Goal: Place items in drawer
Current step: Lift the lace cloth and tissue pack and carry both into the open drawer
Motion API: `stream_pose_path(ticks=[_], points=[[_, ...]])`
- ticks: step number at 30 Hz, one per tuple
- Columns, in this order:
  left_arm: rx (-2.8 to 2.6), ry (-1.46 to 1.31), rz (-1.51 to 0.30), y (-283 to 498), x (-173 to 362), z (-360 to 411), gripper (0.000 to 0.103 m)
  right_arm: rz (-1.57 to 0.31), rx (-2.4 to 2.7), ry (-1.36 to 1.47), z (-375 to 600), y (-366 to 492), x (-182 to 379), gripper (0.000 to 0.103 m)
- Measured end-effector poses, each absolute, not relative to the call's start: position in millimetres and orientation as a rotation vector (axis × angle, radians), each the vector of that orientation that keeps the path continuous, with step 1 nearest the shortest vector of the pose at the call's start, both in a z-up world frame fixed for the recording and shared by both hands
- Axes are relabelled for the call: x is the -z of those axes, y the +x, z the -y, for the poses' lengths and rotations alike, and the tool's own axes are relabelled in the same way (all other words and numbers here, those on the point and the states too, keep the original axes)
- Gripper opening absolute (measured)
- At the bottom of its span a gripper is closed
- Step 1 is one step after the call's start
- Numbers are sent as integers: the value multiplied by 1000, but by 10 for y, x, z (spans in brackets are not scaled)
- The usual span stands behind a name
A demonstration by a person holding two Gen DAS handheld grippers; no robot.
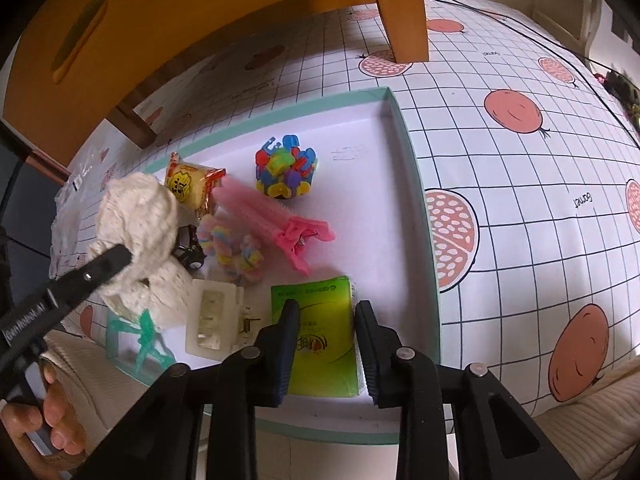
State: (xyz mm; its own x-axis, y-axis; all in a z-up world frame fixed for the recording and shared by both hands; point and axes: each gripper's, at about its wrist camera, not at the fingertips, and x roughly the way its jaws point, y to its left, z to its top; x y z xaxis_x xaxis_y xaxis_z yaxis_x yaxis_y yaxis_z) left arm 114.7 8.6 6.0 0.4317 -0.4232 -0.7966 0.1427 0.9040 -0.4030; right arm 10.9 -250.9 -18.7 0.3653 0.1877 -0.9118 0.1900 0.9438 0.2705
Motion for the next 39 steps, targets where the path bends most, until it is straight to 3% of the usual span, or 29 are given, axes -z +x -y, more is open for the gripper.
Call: stream_pose_path(ticks=[2,5,15,22,24,31,39], points=[[348,-329,-1058,1165,-81,-167,14,-1202,-1,363,2512,105,185,32],[326,-370,-1049,1185,-80,-247,14,-1212,-13,366,2490,115,203,46],[311,-532,-1020,1227,-62,-496,14,-1242,-38,315,2363,111,284,56],[318,-525,-1021,1219,-59,-485,14,-1243,-29,244,2247,131,290,57],[320,-518,-1019,1214,-60,-474,14,-1245,-16,219,2216,145,291,50],[322,-516,-1019,1219,-55,-468,14,-1237,8,230,2313,132,267,49],[330,-506,-993,1175,-145,-465,14,-1149,21,241,2382,120,-30,49]])
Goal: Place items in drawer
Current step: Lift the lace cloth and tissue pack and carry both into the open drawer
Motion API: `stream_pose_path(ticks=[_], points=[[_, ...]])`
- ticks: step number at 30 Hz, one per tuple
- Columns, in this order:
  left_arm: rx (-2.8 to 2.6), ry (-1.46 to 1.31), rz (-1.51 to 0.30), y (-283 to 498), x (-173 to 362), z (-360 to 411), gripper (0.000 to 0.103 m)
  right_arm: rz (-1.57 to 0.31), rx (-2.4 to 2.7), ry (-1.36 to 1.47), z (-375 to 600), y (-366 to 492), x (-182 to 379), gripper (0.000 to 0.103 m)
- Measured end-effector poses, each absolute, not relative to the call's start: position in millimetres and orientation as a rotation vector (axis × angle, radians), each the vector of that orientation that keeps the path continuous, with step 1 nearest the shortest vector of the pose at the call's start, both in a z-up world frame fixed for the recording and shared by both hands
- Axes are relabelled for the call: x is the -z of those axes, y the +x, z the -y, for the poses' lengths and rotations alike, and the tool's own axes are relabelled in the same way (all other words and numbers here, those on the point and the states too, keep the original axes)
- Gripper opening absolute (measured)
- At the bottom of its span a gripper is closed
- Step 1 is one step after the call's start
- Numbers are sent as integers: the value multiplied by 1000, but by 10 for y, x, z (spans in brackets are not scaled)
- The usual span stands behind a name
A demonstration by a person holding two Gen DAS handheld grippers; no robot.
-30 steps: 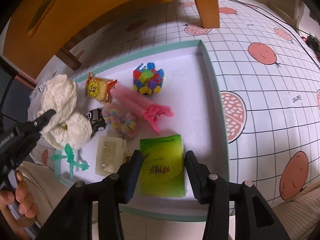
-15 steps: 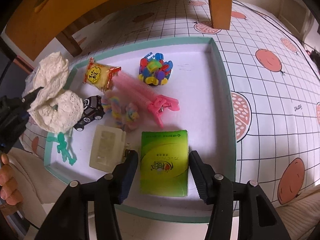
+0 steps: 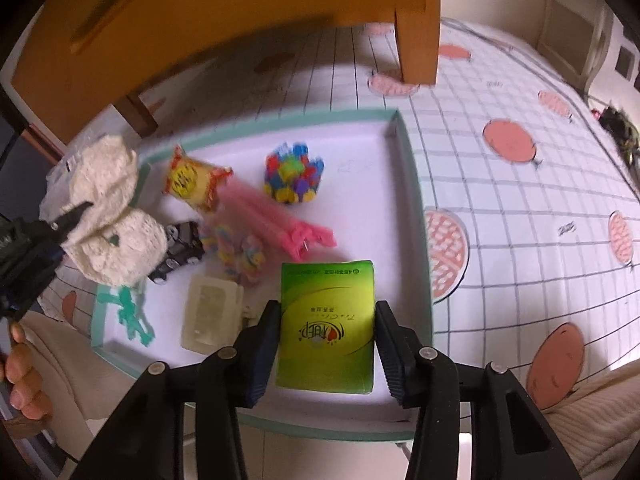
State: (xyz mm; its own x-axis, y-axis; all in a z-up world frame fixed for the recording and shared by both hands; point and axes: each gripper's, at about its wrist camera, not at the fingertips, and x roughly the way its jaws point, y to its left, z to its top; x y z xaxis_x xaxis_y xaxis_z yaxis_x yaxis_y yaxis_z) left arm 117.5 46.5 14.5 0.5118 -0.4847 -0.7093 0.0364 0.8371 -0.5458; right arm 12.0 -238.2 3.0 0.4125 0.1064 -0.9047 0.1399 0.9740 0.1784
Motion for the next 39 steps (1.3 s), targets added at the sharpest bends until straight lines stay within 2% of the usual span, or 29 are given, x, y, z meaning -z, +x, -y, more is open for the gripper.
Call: stream_pose_path(ticks=[8,14,19,26,31,39], points=[[418,-503,-844,988,-732,-482,14,-985,-15,248,2320,142,-738,49],[497,-489,-673,886,-1446,-507,14,-800,-57,234,2308,206,-1571,49],[518,-471,-562,1024,-1997,-537,14,-687,-83,224,2320,395,-2189,49],[497,-454,-483,1408,-2557,-572,14,-618,-84,189,2345,748,-2739,49],[462,-410,-488,1600,-2695,-505,14,-628,-70,166,2334,1002,-2902,49],[386,-391,-623,1964,-2411,-343,14,-727,-34,149,2297,1356,-2735,49]])
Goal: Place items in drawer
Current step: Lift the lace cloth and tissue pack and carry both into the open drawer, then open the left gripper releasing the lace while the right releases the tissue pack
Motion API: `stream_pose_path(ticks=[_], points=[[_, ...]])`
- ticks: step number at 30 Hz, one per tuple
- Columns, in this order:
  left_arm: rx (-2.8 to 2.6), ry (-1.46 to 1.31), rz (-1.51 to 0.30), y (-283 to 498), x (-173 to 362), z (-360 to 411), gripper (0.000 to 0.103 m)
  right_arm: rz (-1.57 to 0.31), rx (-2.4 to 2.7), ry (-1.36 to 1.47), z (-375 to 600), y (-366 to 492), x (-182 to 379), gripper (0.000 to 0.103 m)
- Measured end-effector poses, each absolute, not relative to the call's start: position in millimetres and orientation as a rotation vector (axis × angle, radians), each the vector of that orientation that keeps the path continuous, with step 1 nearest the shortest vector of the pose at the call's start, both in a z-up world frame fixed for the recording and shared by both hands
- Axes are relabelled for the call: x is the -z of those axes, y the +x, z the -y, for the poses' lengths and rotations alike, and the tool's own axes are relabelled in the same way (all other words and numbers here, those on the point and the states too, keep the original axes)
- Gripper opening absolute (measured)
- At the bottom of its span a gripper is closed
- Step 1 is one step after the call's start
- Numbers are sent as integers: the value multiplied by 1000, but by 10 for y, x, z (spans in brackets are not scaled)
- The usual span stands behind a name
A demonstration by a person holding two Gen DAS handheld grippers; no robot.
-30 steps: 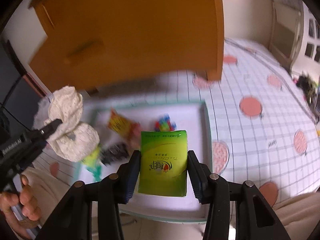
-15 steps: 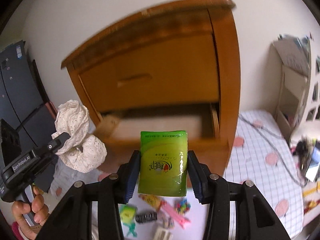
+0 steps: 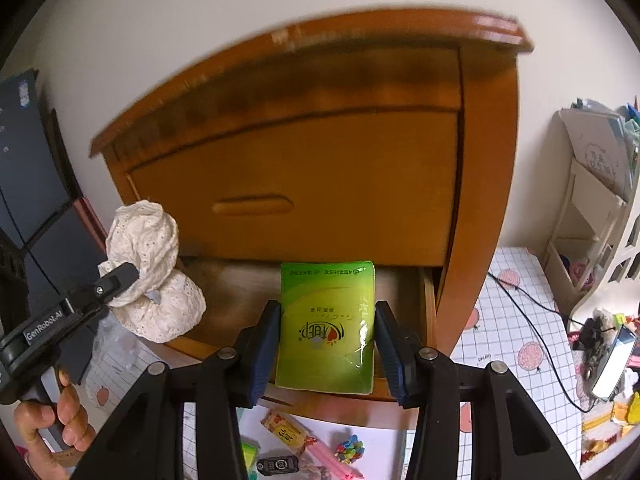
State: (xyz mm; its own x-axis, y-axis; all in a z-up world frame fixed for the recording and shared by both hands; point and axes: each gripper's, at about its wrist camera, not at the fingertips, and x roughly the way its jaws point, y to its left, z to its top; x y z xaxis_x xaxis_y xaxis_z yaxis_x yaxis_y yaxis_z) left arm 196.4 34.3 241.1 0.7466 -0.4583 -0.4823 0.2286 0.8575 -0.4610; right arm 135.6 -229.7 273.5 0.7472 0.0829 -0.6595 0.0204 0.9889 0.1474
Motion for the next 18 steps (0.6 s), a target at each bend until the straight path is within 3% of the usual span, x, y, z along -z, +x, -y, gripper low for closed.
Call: stream_pose_path(ticks=[4,6,8,11,18], points=[[359,-384,-658,2052,-2351,-304,15,-785,-20,139,2271,1515,-2593,49],[356,-383,-669,2077,-2342,-290,20,-803,-9,135,2275,1556,-2554,50],[358,-377,-681,2090,-2336,-269,36,-814,-8,142,2265,1594,-2526,51],[356,-365,-677,2093,-2342,-247,50,-822,-15,146,2241,1608,-2510,56],[319,-362,-695,2089,-2315,-271,66,-835,-11,137,2219,1565,-2484,65]])
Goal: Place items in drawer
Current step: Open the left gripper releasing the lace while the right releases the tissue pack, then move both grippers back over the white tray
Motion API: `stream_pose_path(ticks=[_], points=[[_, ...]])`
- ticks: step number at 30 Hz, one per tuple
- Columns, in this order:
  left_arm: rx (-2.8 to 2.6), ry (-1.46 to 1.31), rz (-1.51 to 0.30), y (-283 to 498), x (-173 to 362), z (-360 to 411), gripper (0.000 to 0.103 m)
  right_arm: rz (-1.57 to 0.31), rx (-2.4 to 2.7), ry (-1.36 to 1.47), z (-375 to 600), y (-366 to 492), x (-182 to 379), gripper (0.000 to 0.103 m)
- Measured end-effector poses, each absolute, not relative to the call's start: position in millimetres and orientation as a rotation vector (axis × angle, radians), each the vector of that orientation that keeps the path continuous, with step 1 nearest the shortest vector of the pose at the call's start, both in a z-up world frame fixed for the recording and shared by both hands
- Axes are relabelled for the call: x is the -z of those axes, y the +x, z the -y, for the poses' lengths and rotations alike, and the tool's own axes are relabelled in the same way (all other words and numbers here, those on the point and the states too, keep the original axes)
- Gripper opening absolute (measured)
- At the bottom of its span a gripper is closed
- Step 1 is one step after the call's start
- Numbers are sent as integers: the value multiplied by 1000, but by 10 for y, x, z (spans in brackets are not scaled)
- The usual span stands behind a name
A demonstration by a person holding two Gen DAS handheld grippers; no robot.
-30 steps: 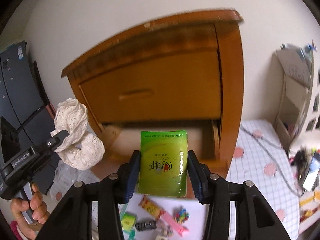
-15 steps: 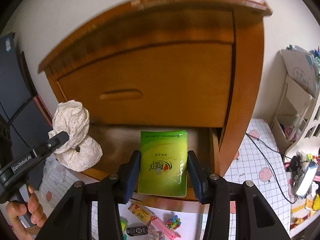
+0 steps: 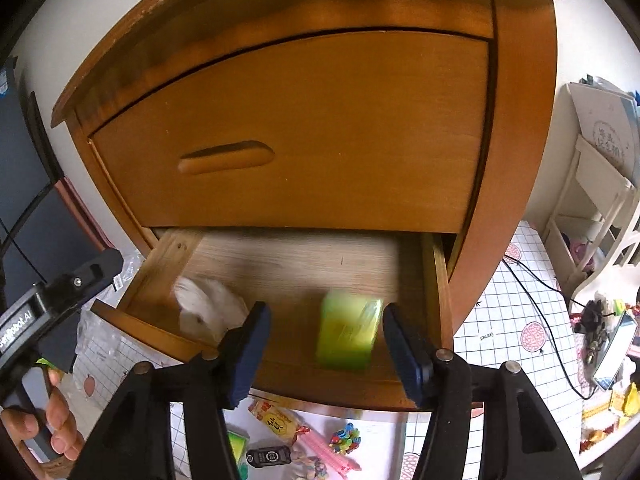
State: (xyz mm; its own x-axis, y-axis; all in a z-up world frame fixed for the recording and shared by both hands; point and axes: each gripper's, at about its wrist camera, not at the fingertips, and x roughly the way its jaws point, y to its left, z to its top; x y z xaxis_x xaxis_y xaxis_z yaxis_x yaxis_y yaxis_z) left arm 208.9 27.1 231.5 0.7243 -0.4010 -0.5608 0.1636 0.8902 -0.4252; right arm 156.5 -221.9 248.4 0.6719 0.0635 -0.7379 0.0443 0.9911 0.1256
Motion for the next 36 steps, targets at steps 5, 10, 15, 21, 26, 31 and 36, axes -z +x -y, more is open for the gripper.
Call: stream_pose_path(ticks=[5,10,15,21,26,31,36], points=[[292,-343,-722,2119,-2274,-261,69,-835,-9,132,2255,1556,-2427,75],[261,-336,-714,2098,-2254,-292,85,-831,-9,128,2248,1519,-2398,90],[238,-315,-679,2057,-2238,-289,103,-820,-7,126,2240,1472,-2401,101],[225,-292,-624,1967,-2268,-272,103,-823,3,144,2289,1433,-2394,103],[222,-295,-606,1912,-2272,-268,103,-822,4,154,2317,1376,-2385,103],[239,-294,-575,1757,-2289,-256,103,-797,-8,172,2330,1256,-2416,103],[274,-333,-495,1352,-2247,-289,103,-714,-49,165,2273,887,-2439,103]])
